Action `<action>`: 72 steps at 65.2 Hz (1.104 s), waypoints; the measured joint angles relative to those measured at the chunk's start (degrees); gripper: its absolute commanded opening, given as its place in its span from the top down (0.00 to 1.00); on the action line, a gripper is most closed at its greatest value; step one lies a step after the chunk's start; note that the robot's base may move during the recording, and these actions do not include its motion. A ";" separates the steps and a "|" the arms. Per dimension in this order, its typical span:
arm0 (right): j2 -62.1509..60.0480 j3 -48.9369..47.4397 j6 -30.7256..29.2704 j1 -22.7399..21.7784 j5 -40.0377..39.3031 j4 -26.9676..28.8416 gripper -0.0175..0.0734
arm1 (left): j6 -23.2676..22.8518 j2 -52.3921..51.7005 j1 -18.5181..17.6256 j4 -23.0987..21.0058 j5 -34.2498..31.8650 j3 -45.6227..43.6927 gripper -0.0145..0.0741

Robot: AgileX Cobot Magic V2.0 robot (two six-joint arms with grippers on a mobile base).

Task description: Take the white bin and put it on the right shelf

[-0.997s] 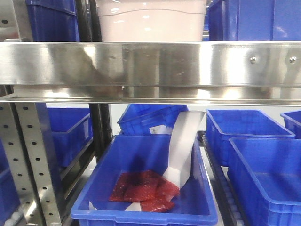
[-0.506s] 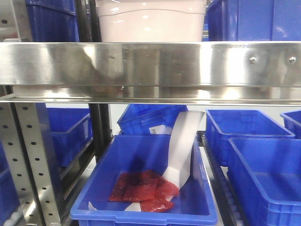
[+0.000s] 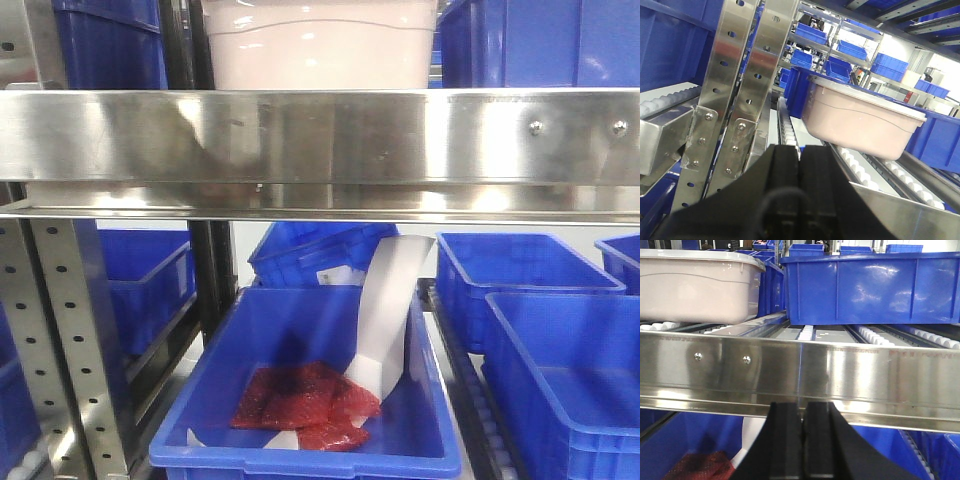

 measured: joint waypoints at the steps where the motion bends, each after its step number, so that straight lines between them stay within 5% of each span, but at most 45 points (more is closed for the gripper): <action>1: 0.00 0.00 0.32 0.00 0.00 0.00 0.75 | 0.00 0.00 0.00 0.00 0.00 0.00 0.97; 72: 0.00 0.00 3.13 0.00 0.43 -1.80 0.75 | 0.00 0.00 0.00 0.00 0.00 0.22 0.97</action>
